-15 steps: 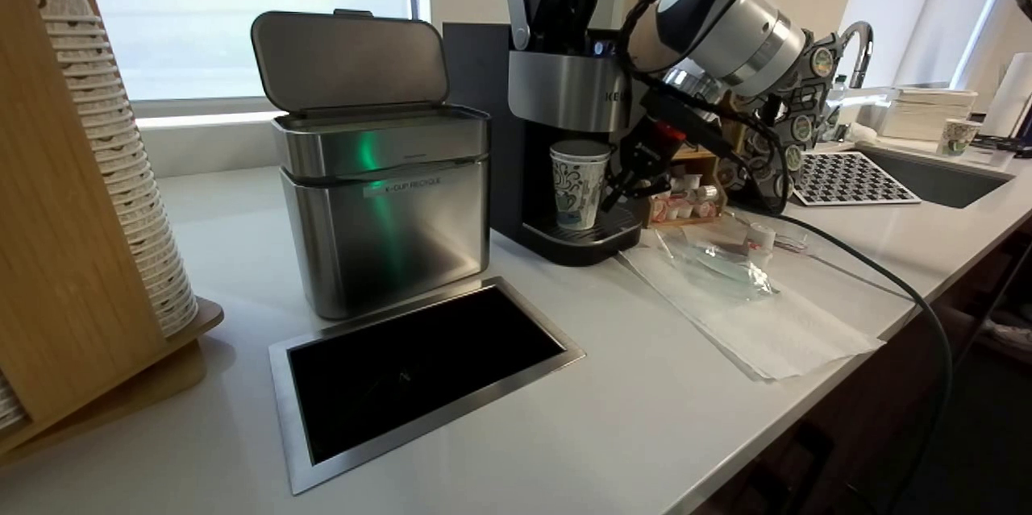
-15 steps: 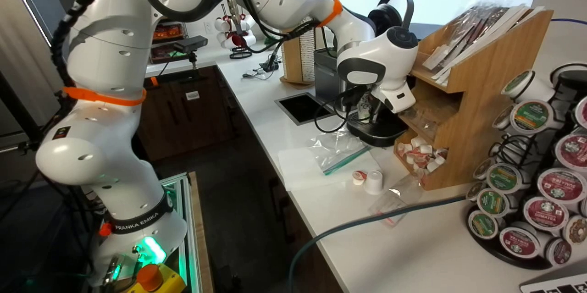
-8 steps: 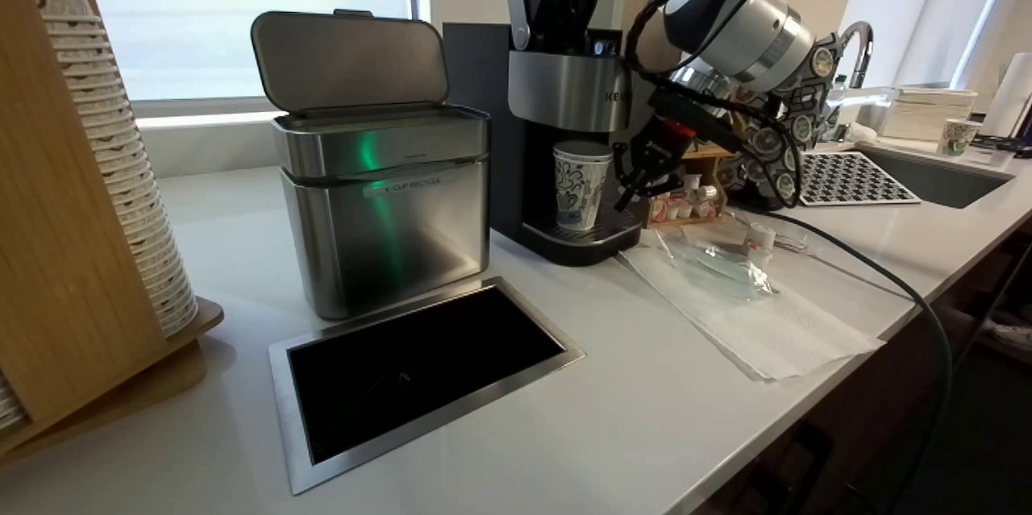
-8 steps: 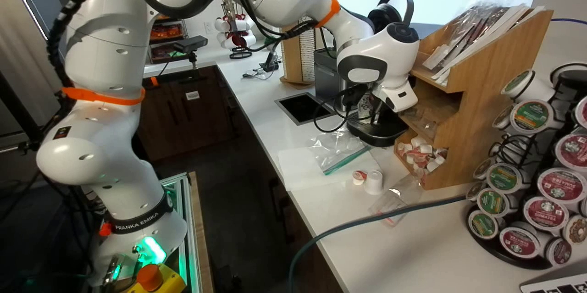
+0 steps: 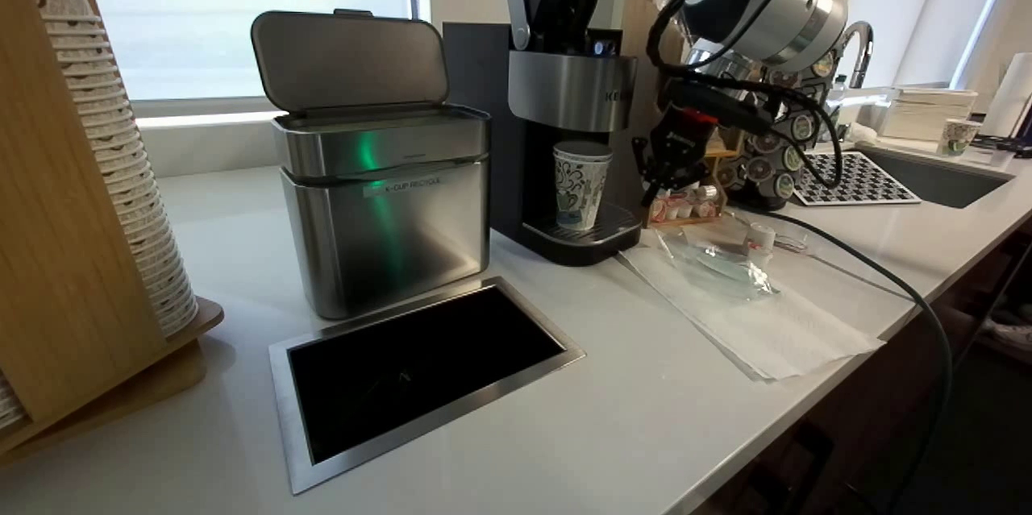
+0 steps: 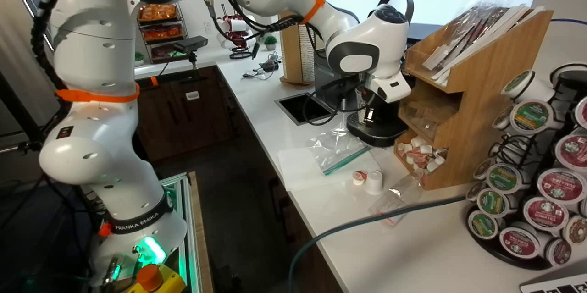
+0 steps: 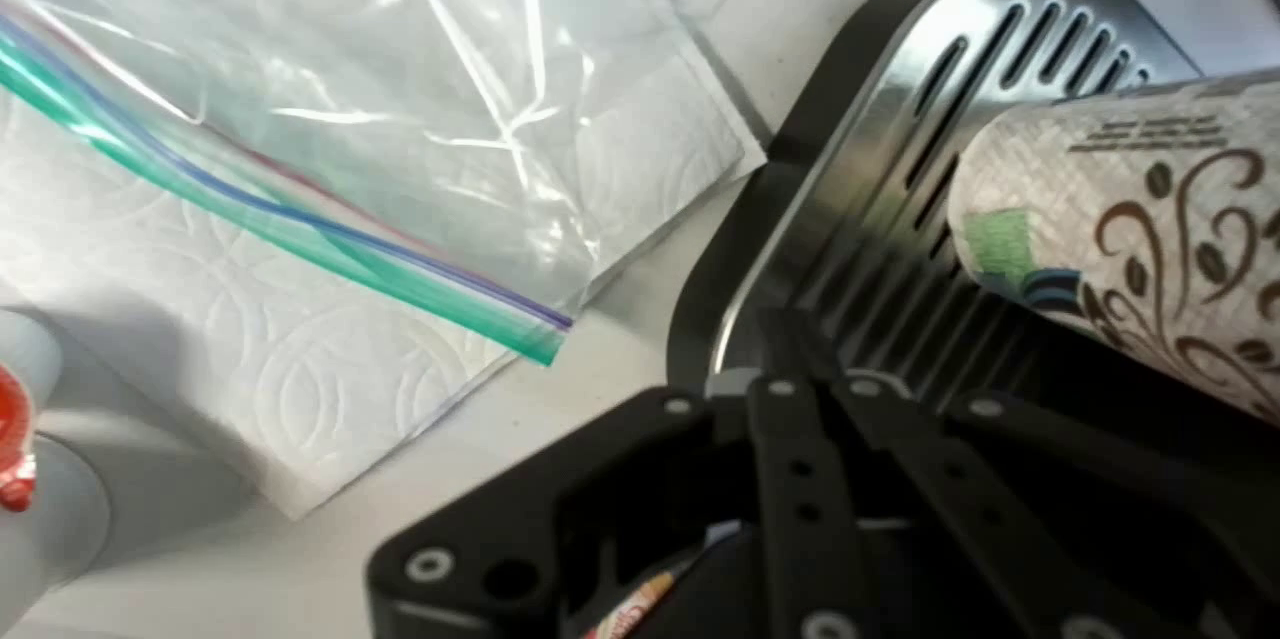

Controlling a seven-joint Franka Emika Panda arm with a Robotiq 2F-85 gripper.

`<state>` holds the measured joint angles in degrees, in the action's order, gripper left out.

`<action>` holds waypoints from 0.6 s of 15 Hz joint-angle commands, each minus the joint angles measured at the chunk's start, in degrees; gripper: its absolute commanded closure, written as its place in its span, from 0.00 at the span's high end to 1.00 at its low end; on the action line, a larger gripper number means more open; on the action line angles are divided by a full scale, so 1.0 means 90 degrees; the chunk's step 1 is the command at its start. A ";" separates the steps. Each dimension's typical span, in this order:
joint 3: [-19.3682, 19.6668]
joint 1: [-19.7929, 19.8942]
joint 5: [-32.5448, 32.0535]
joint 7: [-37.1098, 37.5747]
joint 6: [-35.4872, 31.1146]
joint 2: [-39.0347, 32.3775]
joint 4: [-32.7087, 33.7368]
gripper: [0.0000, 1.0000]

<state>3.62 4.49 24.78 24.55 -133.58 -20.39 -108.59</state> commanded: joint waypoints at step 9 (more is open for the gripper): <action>0.0555 -0.0189 -0.2189 0.1114 -0.0201 0.1929 -0.2138 0.27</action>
<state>7.25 3.21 10.04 30.18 -133.60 -9.52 -120.79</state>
